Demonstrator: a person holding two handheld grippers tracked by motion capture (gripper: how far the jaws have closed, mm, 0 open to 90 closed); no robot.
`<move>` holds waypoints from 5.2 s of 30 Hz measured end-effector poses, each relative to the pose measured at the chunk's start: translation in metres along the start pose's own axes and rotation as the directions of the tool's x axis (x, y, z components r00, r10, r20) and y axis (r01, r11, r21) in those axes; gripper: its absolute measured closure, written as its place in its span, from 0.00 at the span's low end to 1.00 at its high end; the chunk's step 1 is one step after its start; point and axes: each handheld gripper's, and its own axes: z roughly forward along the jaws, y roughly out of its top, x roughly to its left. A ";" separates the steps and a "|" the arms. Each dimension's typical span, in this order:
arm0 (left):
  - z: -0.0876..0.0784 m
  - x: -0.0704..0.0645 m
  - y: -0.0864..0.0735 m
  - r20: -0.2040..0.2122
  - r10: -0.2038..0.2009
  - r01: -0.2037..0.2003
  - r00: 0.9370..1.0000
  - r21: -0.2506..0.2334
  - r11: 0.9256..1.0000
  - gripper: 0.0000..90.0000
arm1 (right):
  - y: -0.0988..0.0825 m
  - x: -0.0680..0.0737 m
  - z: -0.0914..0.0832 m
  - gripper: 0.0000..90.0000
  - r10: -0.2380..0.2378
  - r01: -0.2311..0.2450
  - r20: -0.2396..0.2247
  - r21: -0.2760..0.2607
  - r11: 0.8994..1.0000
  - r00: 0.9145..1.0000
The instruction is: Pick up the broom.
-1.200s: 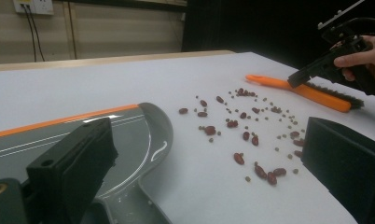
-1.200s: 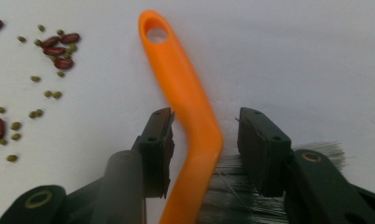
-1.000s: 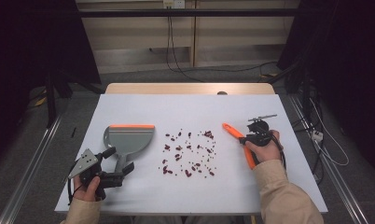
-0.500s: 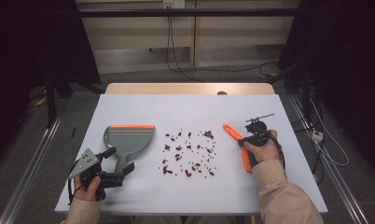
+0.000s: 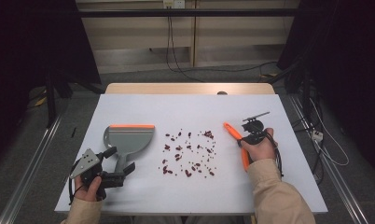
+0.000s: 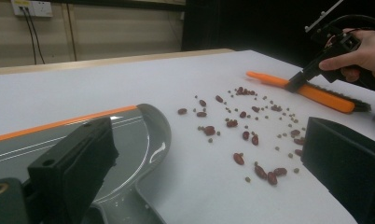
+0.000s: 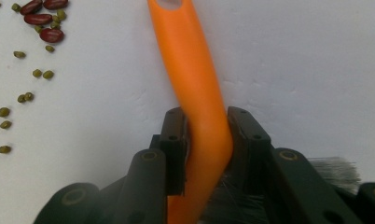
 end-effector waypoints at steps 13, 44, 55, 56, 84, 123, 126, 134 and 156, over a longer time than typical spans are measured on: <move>-0.002 -0.002 0.002 -0.011 -0.001 0.001 1.000 -0.013 1.000 0.03 | 0.000 0.002 -0.002 0.78 -0.023 0.023 0.017 -0.013 1.000 1.000; 0.007 -0.013 0.023 0.030 0.027 -0.027 0.999 -0.015 1.000 0.03 | -0.045 0.000 -0.062 0.78 -0.008 -0.054 -0.108 -0.556 0.829 0.994; 0.027 -0.028 0.033 0.066 0.046 -0.047 0.997 0.001 0.999 0.03 | -0.069 -0.008 -0.067 0.79 0.064 -0.279 -0.325 -0.677 0.681 0.944; 0.028 -0.029 0.033 0.069 0.050 -0.051 0.996 0.000 0.999 0.03 | -0.070 -0.008 -0.067 0.79 0.061 -0.284 -0.332 -0.678 0.678 0.941; 0.080 -0.057 0.042 0.195 0.032 -0.044 0.980 0.053 0.998 0.04 | -0.035 0.041 -0.084 0.79 -0.096 -0.190 -0.334 -0.723 0.664 0.938; 0.129 -0.085 0.042 0.219 -0.006 -0.042 0.976 0.217 0.975 0.76 | 0.012 0.146 -0.065 0.79 -0.258 -0.081 -0.354 -0.713 0.697 0.899; 0.126 -0.083 0.041 0.191 -0.013 -0.029 0.982 0.213 0.977 0.78 | 0.012 0.148 -0.065 0.79 -0.256 -0.084 -0.359 -0.710 0.700 0.897; 0.119 -0.078 0.043 0.096 -0.007 -0.008 0.995 0.156 0.988 0.78 | 0.016 0.163 -0.064 0.36 -0.179 -0.105 -0.325 -0.692 0.714 0.929; 0.113 -0.095 0.048 0.024 0.133 -0.135 0.991 0.078 0.988 0.72 | 0.017 0.192 -0.047 0.54 0.034 -0.307 -0.448 -0.552 0.775 0.893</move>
